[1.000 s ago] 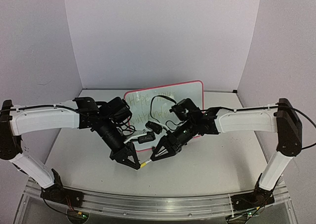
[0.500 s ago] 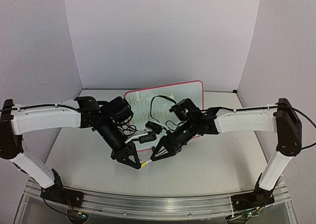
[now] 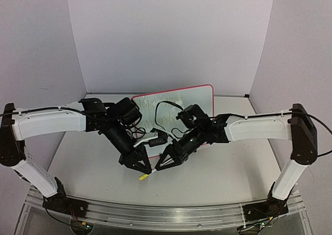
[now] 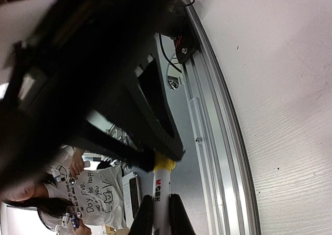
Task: Write a sentence on the whiteboard
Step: Insert the whiteboard marker without the cap into the pen cap, then put down the whiteboard marker at the center of the board.
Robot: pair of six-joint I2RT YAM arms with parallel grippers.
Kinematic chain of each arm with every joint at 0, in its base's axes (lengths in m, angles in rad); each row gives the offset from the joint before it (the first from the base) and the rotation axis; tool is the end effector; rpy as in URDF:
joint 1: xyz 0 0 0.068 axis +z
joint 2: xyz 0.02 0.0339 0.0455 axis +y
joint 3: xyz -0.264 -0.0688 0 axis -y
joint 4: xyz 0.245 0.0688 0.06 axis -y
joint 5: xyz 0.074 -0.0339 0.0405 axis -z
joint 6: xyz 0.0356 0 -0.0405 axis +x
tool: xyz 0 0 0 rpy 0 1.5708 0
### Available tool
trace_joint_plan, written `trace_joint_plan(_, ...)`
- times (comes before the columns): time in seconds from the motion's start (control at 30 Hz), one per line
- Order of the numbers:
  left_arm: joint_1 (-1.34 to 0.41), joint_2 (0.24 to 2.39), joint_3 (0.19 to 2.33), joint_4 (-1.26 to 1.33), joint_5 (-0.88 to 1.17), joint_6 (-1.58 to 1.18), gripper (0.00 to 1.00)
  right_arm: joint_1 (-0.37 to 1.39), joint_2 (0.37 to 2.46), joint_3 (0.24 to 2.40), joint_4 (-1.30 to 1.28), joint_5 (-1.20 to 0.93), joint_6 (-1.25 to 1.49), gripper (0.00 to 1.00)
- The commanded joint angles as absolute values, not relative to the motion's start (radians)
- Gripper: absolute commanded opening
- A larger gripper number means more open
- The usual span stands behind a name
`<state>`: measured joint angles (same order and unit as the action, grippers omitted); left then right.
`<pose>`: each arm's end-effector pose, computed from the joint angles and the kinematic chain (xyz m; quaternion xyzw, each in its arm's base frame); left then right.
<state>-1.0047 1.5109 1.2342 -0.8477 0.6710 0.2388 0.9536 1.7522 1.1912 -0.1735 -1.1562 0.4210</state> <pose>0.1424 -0.2653 0.2759 0.5956 0.7061 -0.3759 0.0739 0.1890 0.3227 0.2344 0.4155 -0.6800 -0.6017 0.0539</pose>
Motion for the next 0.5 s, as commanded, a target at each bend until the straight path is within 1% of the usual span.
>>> trace_joint_plan(0.0,-0.996,1.395,1.266,-0.635,0.559,0.279,0.31,0.999,1.672,1.182,-0.160,-1.151,0.398,0.00)
trace_joint_plan(0.2,-0.996,1.291,1.177,-0.654,0.475,0.231,0.53,0.939,1.593,1.155,-0.181,-1.100,0.396,0.00)
trace_joint_plan(0.37,-0.994,1.232,1.108,-0.606,0.443,0.150,0.63,0.895,1.523,1.139,-0.196,-0.957,0.405,0.00)
trace_joint_plan(0.47,-0.983,1.181,1.057,-0.546,0.314,0.088,0.69,0.844,1.455,1.109,-0.221,-0.780,0.417,0.00)
